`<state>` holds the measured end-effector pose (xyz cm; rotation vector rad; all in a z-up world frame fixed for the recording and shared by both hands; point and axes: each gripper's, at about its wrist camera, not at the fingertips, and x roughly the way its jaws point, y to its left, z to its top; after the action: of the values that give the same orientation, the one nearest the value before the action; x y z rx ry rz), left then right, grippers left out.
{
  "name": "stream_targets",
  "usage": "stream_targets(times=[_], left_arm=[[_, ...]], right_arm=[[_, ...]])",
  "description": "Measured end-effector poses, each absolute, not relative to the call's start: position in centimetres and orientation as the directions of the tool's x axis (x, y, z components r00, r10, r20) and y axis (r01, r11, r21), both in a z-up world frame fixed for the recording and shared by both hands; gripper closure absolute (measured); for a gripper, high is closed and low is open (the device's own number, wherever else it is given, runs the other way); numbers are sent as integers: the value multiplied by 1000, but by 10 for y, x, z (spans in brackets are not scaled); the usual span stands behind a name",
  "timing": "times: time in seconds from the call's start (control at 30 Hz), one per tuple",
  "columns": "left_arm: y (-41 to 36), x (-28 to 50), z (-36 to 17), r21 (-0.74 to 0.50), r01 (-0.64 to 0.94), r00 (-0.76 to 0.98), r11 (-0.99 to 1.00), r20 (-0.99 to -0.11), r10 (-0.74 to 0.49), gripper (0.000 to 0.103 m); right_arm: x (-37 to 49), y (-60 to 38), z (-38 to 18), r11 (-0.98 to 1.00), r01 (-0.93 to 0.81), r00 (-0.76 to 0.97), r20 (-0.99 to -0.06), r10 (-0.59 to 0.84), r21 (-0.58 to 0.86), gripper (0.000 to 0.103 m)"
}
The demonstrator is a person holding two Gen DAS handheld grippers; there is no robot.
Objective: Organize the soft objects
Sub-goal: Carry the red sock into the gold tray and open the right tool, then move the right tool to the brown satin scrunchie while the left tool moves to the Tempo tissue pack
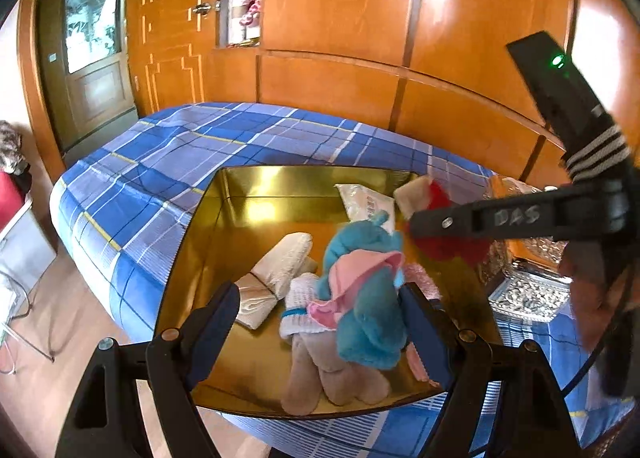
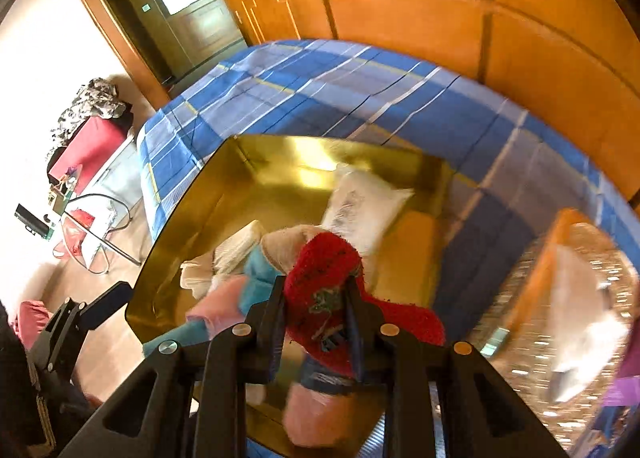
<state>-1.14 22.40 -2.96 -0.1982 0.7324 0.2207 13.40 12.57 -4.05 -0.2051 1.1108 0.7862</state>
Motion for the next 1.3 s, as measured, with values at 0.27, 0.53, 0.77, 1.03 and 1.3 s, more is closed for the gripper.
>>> stream_targets(times=[0.27, 0.53, 0.77, 1.03, 1.3], left_arm=[[238, -10, -32, -110, -311, 713, 944, -684, 155, 21], [242, -14, -20, -117, -328, 739, 937, -650, 178, 20], [229, -16, -16, -105, -289, 749, 952, -644, 156, 20], [205, -16, -15, -86, -200, 758, 976, -644, 98, 20], [173, -16, -16, -59, -113, 759, 992, -650, 48, 20]], right_arm=[[138, 137, -55, 733, -620, 186, -855, 484, 280, 60], [126, 111, -26, 737, -608, 256, -806, 534, 296, 43], [99, 78, -8, 759, -625, 370, -785, 497, 186, 43], [72, 18, -9, 786, -608, 446, -769, 458, 115, 43], [63, -67, -8, 857, -501, 501, -768, 399, 119, 43]])
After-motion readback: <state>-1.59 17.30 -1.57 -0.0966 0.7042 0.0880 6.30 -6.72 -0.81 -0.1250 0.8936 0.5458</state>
